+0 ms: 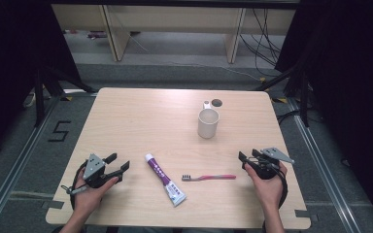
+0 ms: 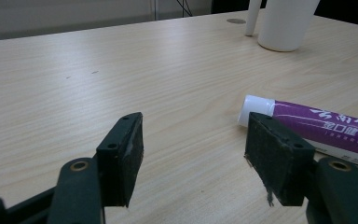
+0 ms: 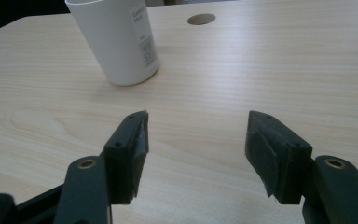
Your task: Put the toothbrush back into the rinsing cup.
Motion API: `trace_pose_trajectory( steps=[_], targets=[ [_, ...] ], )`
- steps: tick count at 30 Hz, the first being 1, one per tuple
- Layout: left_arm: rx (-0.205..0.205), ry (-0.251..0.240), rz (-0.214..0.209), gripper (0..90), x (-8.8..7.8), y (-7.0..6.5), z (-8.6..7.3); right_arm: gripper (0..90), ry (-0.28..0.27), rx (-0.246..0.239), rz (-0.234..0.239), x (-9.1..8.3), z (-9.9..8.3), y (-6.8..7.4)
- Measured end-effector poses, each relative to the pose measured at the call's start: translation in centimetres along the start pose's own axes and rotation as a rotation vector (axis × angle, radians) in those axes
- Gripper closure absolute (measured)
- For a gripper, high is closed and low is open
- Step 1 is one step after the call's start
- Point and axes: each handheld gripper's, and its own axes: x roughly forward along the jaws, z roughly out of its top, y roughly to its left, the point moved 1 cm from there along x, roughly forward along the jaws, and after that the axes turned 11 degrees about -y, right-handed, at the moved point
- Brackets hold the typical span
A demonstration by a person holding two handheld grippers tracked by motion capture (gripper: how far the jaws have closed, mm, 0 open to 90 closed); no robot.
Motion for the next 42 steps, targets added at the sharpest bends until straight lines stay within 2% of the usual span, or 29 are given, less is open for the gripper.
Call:
trace_pose_trajectory(
  steps=[3, 4, 7, 9, 11, 12, 13, 14, 15, 16, 18, 19, 20, 21, 22, 23, 24, 25, 27, 28, 29, 30, 31, 35, 36, 37, 38, 39, 42],
  targets=[
    [0.001, 0.005, -0.001, 36.9, 0.1, 0.0, 0.0, 40.6, 0.013, -0.038, -0.008, 0.0, 0.1, -0.2],
    [0.001, 0.005, 0.001, 36.9, 0.1, -0.1, 0.0, 40.9, -0.003, -0.035, -0.012, 0.2, 0.2, -0.1],
    [0.004, -0.001, -0.002, 36.9, 0.2, -0.1, 0.0, 40.9, 0.022, -0.012, -0.015, 0.1, 0.3, 0.1],
    [0.005, 0.011, -0.004, 36.7, 0.2, -0.2, 0.0, 41.3, 0.022, -0.038, 0.019, 0.2, 0.6, 0.0],
    [0.010, 0.011, -0.007, 36.7, 0.2, -0.2, 0.0, 41.4, 0.026, -0.054, 0.024, 0.4, 0.8, 0.2],
    [0.010, 0.008, -0.012, 36.7, 0.1, -0.2, 0.0, 41.4, 0.049, -0.040, 0.008, 0.4, 1.0, 0.6],
    [0.010, 0.010, -0.010, 36.8, 0.1, -0.2, 0.0, 41.4, 0.040, -0.081, 0.021, 0.6, 1.1, 0.4],
    [0.010, 0.010, -0.010, 36.8, 0.1, -0.2, 0.0, 41.4, 0.040, -0.081, 0.021, 0.6, 1.1, 0.4],
    [0.011, 0.002, -0.018, 36.9, 0.2, -0.3, -0.1, 42.1, 0.058, -0.037, 0.020, 0.6, 1.4, 1.0],
    [0.011, 0.006, -0.017, 37.0, 0.2, -0.3, 0.0, 42.3, 0.061, -0.084, 0.021, 0.8, 1.5, 0.8],
    [0.016, 0.017, -0.013, 37.0, 0.1, -0.3, 0.0, 42.9, 0.085, -0.097, 0.030, 0.8, 1.8, 1.0],
    [0.014, 0.023, -0.016, 37.0, 0.2, -0.4, 0.0, 43.1, 0.136, -0.105, 0.062, 0.9, 2.2, 1.6],
    [0.014, 0.025, -0.016, 37.0, 0.2, -0.4, 0.0, 43.6, 0.136, -0.125, 0.069, 1.0, 2.4, 1.6],
    [0.014, 0.025, -0.016, 37.1, 0.2, -0.4, 0.0, 45.0, 0.170, -0.153, 0.079, 1.1, 2.6, 1.6],
    [0.011, 0.024, -0.016, 37.1, 0.2, -0.4, 0.0, 45.0, 0.170, -0.153, 0.079, 1.1, 2.6, 1.6],
    [0.005, 0.023, -0.015, 37.0, 0.2, -0.4, 0.0, 46.2, 0.231, -0.198, 0.089, 1.1, 3.3, 1.9],
    [0.005, 0.023, -0.015, 37.1, 0.2, -0.4, 0.0, 46.9, 0.283, -0.198, 0.108, 1.2, 3.5, 2.2],
    [0.003, 0.025, -0.015, 37.1, 0.2, -0.4, 0.0, 48.0, 0.335, -0.257, 0.147, 1.5, 3.7, 2.0],
    [0.004, 0.027, -0.015, 37.1, 0.2, -0.4, 0.0, 48.6, 0.409, -0.337, 0.205, 1.8, 4.1, 2.4],
    [0.004, 0.027, -0.015, 37.1, 0.2, -0.4, 0.0, 48.6, 0.409, -0.337, 0.205, 1.8, 4.1, 2.4],
    [0.002, 0.023, -0.020, 37.0, 0.3, -0.4, 0.0, 49.2, 0.495, -0.435, 0.277, 2.3, 4.1, 3.1],
    [0.002, 0.023, -0.020, 37.1, 0.3, -0.4, 0.0, 49.2, 0.495, -0.435, 0.277, 2.3, 4.1, 3.1],
    [0.002, 0.024, -0.020, 37.1, 0.3, -0.5, 0.0, 49.2, 0.574, -0.527, 0.361, 2.5, 4.3, 3.6],
    [0.006, 0.028, -0.023, 37.1, 0.3, -0.5, 0.0, 50.8, 0.767, -0.681, 0.507, 2.9, 3.9, 4.7],
    [0.006, 0.028, -0.023, 37.1, 0.3, -0.5, 0.0, 50.8, 0.767, -0.681, 0.507, 2.9, 3.9, 4.7],
    [0.005, 0.028, -0.024, 37.1, 0.3, -0.5, 0.0, 52.7, 0.833, -0.745, 0.545, 3.1, 3.7, 5.2],
    [0.004, 0.028, -0.024, 37.1, 0.3, -0.5, 0.0, 52.7, 0.833, -0.745, 0.545, 3.1, 3.7, 5.2],
    [0.001, 0.028, -0.024, 37.1, 0.3, -0.5, -0.1, 54.4, 0.859, -0.784, 0.569, 3.4, 3.6, 5.7],
    [0.002, 0.028, -0.024, 37.1, 0.3, -0.5, 0.0, 55.0, 0.892, -0.820, 0.568, 3.6, 3.6, 6.2]
  ],
)
